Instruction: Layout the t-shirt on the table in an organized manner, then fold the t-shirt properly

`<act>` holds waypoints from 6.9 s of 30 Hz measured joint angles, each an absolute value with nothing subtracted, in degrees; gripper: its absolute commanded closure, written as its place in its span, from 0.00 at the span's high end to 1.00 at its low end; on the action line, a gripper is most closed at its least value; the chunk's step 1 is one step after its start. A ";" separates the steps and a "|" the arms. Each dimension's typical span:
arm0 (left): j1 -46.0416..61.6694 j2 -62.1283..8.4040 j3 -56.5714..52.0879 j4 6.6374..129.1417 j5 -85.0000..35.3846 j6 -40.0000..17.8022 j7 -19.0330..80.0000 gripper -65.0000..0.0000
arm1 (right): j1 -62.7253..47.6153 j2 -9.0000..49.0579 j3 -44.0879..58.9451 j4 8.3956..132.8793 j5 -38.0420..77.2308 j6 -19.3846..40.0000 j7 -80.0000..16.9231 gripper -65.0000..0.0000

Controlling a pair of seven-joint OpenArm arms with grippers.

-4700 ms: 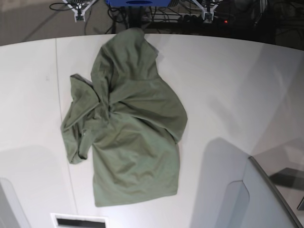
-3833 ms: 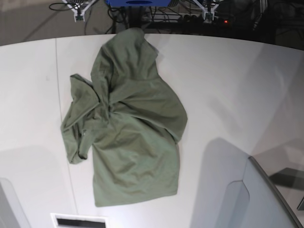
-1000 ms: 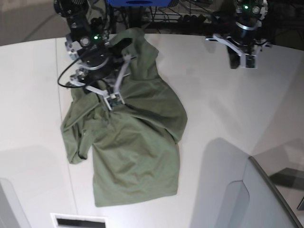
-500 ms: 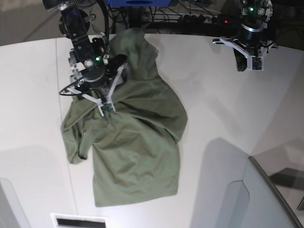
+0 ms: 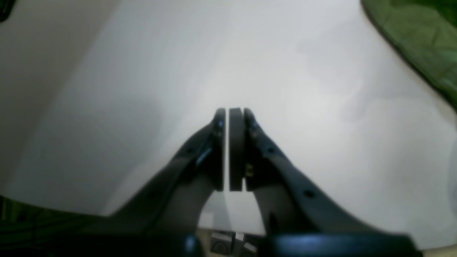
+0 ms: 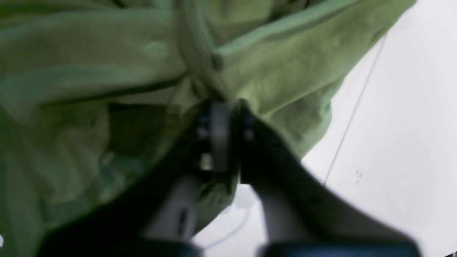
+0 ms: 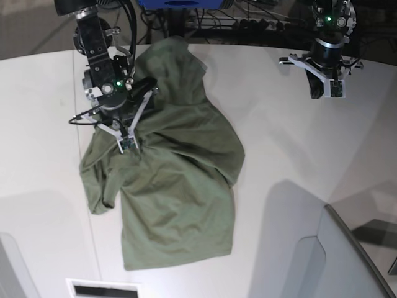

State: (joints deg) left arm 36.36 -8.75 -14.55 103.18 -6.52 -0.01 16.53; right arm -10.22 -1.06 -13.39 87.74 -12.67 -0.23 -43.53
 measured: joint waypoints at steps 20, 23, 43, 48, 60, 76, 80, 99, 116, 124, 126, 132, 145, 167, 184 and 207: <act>33.91 -8.75 -14.41 99.57 -6.55 -0.01 16.78 0.03 | -21.65 -2.57 7.53 103.04 -5.54 -0.16 -43.70 0.01; 32.23 -8.78 -14.41 97.86 -6.50 0.03 16.78 0.03 | -21.78 -2.52 10.09 100.47 -2.61 0.01 -43.53 0.01; -1.74 -8.95 10.90 79.66 -6.31 0.36 16.58 0.03 | -24.05 -4.56 15.16 99.83 2.57 -0.45 -47.86 0.01; -14.55 -4.19 13.98 61.84 -6.57 -0.08 16.40 0.02 | -24.01 -3.99 15.11 99.83 2.59 -0.43 -47.83 0.01; -34.06 1.37 21.21 12.23 -3.88 0.05 -12.29 0.02 | -24.18 -3.97 15.07 99.83 2.57 -0.45 -47.97 0.01; -15.27 -11.55 16.34 33.85 -6.24 3.49 -12.84 0.00 | -22.72 -4.60 23.40 99.83 3.25 0.01 -47.81 0.01; -2.61 -13.91 8.69 51.16 -6.15 8.69 -4.34 0.00 | -22.52 -5.02 23.20 99.53 3.95 0.38 -48.05 0.02; -2.13 -12.86 0.23 79.02 -6.96 8.27 19.92 0.35 | -12.67 6.48 13.41 102.45 2.39 3.44 -50.33 0.59; -10.15 -12.69 0.30 58.04 -6.52 8.16 20.43 0.27 | 19.22 6.94 20.67 55.83 2.15 14.59 -39.92 0.57; -10.79 -14.92 0.32 54.17 -6.48 8.25 19.77 0.27 | 21.30 6.02 20.62 56.10 2.17 14.66 -39.68 0.57; -10.31 -14.81 0.05 52.21 -6.59 8.16 17.91 0.25 | 21.41 5.67 20.62 56.12 2.15 14.63 -39.81 0.57; -6.76 -14.72 -0.03 51.31 -6.44 8.21 8.16 0.21 | 22.50 4.43 20.60 54.96 2.13 14.70 -39.11 0.57; -3.79 -15.92 -0.34 52.29 -6.35 8.60 6.79 0.21 | 23.77 4.99 20.67 47.55 2.17 14.81 -34.68 0.00; 2.66 -15.05 -9.21 65.08 -6.57 8.80 12.91 0.21 | 28.77 12.95 20.62 51.22 1.98 14.81 -37.28 0.00; -3.79 -12.23 -3.68 65.63 -6.55 8.54 12.51 0.22 | 29.52 13.34 20.51 51.03 2.13 0.67 -23.24 0.52; 22.72 -12.01 -5.23 81.78 -15.51 7.38 12.29 0.23 | -13.85 4.60 3.90 99.74 1.69 15.86 -40.93 0.49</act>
State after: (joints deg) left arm 22.72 -12.01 -5.23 81.78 -15.51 7.38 12.29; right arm -13.85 4.60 3.90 99.74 1.69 15.86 -40.93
